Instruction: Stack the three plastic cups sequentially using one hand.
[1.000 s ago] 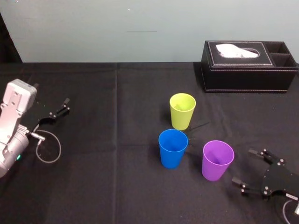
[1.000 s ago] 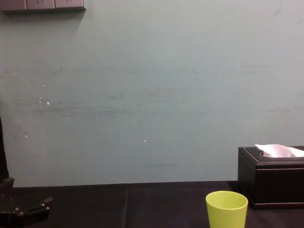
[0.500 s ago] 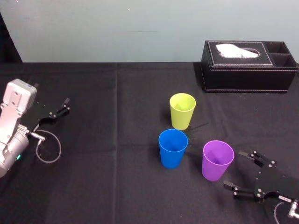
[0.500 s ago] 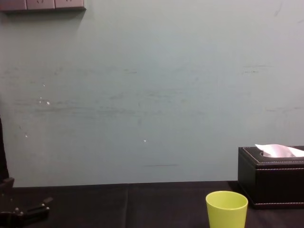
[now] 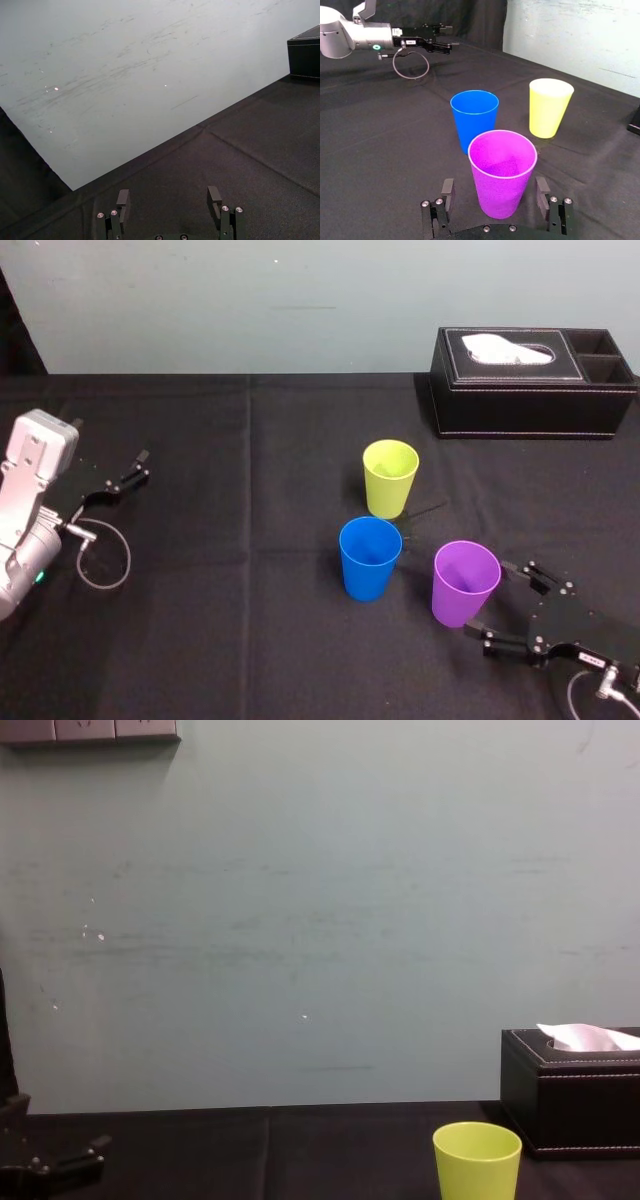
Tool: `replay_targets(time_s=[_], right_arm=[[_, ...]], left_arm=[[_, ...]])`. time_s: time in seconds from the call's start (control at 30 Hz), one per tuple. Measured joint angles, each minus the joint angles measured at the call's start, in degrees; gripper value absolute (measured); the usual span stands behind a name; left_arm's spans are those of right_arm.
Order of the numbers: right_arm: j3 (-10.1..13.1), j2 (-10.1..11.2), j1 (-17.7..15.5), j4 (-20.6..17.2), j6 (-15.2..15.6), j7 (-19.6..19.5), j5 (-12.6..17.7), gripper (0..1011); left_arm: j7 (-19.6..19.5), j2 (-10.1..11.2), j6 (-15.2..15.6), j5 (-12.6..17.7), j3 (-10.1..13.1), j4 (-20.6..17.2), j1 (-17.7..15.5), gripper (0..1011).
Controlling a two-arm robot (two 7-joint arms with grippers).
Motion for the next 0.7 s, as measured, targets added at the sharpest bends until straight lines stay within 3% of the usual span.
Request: replay_targets(time_s=[0.7], right_arm=[[-2.8, -3.5, 5.2, 3.0, 2.2, 0.1, -1.7, 1003]], left_arm=[[0.0, 0.0, 0.0, 0.0, 0.0, 0.0, 0.0, 1011]])
